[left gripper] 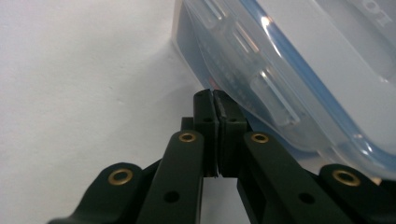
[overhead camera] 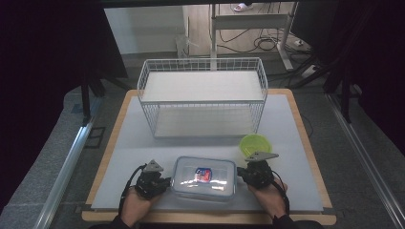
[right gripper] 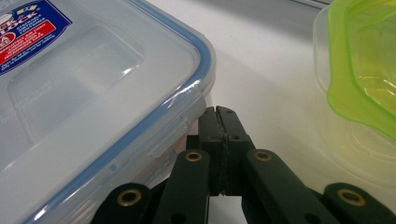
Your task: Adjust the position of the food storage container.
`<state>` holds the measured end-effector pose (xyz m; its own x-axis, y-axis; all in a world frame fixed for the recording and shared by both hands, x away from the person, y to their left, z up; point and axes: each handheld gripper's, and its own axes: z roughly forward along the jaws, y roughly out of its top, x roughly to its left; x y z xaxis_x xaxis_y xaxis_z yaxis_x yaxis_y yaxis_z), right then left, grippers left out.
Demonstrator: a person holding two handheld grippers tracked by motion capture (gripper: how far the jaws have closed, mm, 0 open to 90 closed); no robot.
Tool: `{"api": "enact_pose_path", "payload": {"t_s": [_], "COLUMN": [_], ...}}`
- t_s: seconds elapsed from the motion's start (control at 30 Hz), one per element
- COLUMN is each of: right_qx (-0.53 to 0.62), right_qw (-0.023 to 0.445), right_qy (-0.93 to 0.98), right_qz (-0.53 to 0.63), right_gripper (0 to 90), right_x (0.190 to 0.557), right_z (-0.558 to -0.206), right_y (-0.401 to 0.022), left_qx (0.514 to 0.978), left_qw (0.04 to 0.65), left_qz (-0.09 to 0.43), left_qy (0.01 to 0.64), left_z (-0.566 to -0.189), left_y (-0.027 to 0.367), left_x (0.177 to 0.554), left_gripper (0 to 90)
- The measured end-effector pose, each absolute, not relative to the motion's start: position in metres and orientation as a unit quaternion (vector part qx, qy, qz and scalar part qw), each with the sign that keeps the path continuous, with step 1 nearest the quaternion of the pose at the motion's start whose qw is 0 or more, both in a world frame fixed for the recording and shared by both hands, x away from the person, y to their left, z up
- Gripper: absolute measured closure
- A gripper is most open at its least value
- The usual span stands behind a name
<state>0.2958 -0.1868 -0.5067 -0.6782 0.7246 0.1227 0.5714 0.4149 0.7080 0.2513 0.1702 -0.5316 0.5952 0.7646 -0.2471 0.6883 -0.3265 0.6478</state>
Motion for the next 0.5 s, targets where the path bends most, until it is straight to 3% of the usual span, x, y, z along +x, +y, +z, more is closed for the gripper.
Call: {"api": "enact_pose_path", "payload": {"t_s": [0.2, 0.33, 0.37, 0.5], "right_qx": [0.392, 0.376, 0.367, 0.375], "right_qw": [0.099, 0.087, 0.107, 0.104], "right_qy": [0.837, 0.844, 0.852, 0.847], "right_qz": [0.368, 0.372, 0.357, 0.362], "right_gripper": [89.2, 89.6, 89.9, 90.0], "right_x": [0.281, 0.268, 0.262, 0.266], "right_z": [-0.502, -0.499, -0.499, -0.499], "right_y": [-0.195, -0.193, -0.188, -0.188], "left_qx": [0.814, 0.816, 0.817, 0.817], "left_qw": [0.373, 0.372, 0.37, 0.366], "left_qz": [0.047, 0.045, 0.046, 0.051], "left_qy": [0.443, 0.44, 0.439, 0.442], "left_z": [-0.533, -0.532, -0.532, -0.531], "left_y": [0.172, 0.172, 0.171, 0.169], "left_x": [0.246, 0.245, 0.244, 0.243], "left_gripper": [85.2, 87.4, 88.5, 89.8]}}
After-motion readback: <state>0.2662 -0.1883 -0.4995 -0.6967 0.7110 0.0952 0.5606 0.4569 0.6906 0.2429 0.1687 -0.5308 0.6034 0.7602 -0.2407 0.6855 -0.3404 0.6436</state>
